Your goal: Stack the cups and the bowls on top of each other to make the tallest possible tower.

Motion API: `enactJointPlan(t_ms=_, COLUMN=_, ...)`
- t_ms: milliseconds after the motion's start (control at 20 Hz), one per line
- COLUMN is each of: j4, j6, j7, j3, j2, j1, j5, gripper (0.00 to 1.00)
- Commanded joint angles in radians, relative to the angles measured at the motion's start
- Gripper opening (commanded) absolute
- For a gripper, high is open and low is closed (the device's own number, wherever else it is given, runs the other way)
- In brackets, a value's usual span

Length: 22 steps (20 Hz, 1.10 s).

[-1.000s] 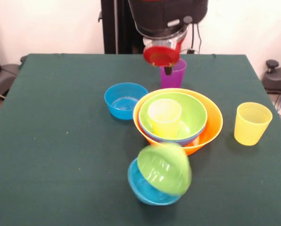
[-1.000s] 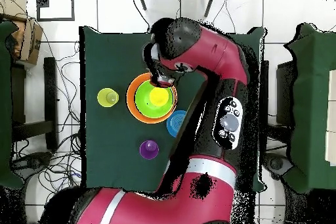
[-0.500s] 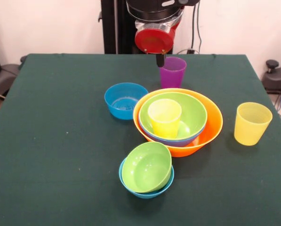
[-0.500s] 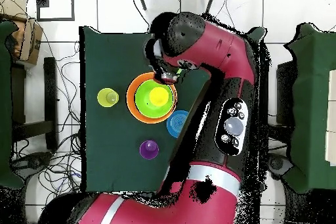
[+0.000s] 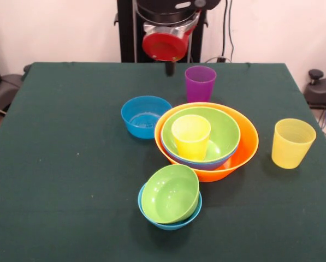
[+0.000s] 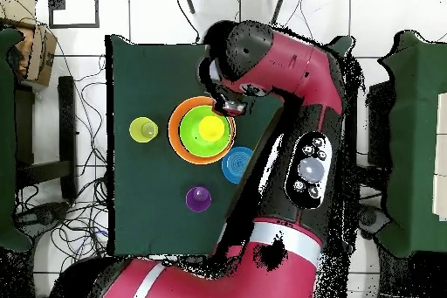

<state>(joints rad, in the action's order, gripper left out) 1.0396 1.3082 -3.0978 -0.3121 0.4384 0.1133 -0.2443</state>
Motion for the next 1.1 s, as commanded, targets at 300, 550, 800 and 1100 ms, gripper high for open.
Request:
enactJointPlan(t_ms=300, j4=0.077, j6=-0.232, j7=0.098, j3=0.021, j2=-0.068, j1=0.023, j5=0.190, gripper=0.00)
enactJointPlan(t_ms=550, j4=-0.018, j6=-0.311, j7=0.060, j3=0.007, j2=-0.145, j1=0.042, j5=0.222, gripper=0.00)
enactJointPlan(t_ms=800, j4=-0.159, j6=-0.299, j7=-0.061, j3=-0.031, j2=-0.234, j1=0.025, j5=0.199, gripper=0.00)
enactJointPlan(t_ms=1100, j4=-0.336, j6=-0.233, j7=-0.161, j3=-0.065, j2=-0.323, j1=0.021, j5=0.134, gripper=0.00)
